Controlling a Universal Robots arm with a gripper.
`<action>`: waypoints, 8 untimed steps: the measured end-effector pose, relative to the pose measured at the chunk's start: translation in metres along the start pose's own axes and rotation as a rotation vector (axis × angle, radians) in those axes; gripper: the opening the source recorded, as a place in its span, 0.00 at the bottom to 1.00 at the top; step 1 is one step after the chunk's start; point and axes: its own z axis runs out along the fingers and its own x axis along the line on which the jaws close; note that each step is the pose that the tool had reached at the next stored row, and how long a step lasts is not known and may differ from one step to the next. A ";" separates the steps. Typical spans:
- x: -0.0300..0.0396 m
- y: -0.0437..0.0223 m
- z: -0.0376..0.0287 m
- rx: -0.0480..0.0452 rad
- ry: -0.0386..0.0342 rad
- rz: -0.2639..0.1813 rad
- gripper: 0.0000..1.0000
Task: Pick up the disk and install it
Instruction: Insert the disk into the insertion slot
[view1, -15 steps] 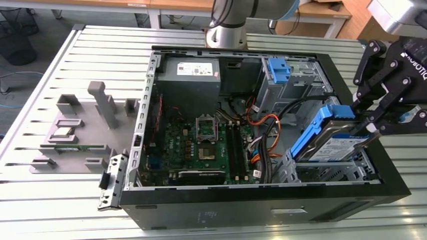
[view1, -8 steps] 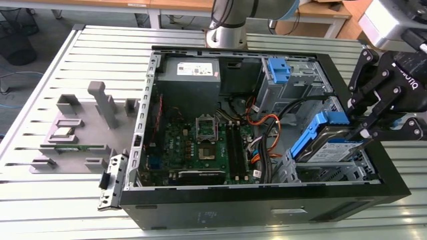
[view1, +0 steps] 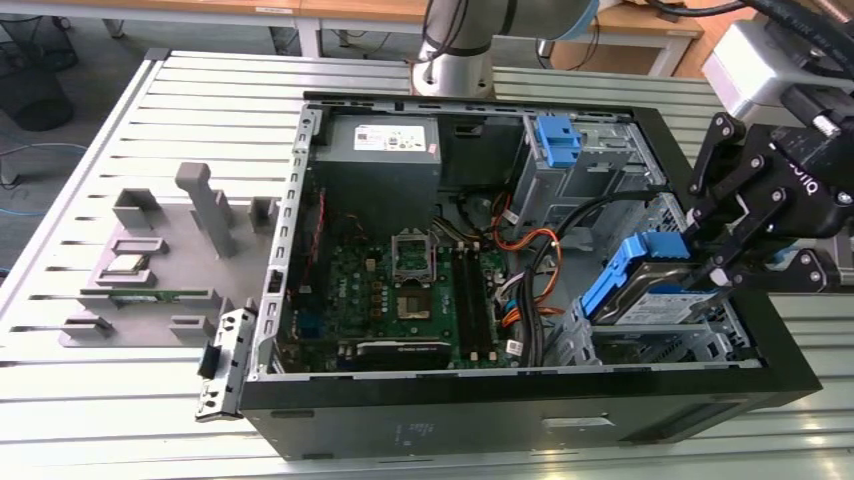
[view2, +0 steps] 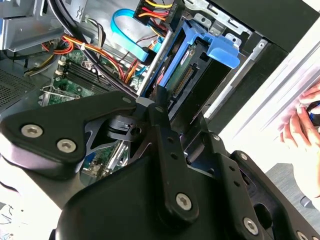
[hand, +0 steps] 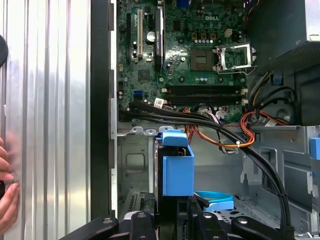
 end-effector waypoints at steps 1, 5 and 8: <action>0.0001 -0.0001 0.0016 0.0000 0.0000 0.000 0.35; 0.0004 -0.0003 0.0072 0.0000 -0.0001 0.000 0.35; 0.0005 -0.0004 0.0092 0.0000 0.0001 0.000 0.35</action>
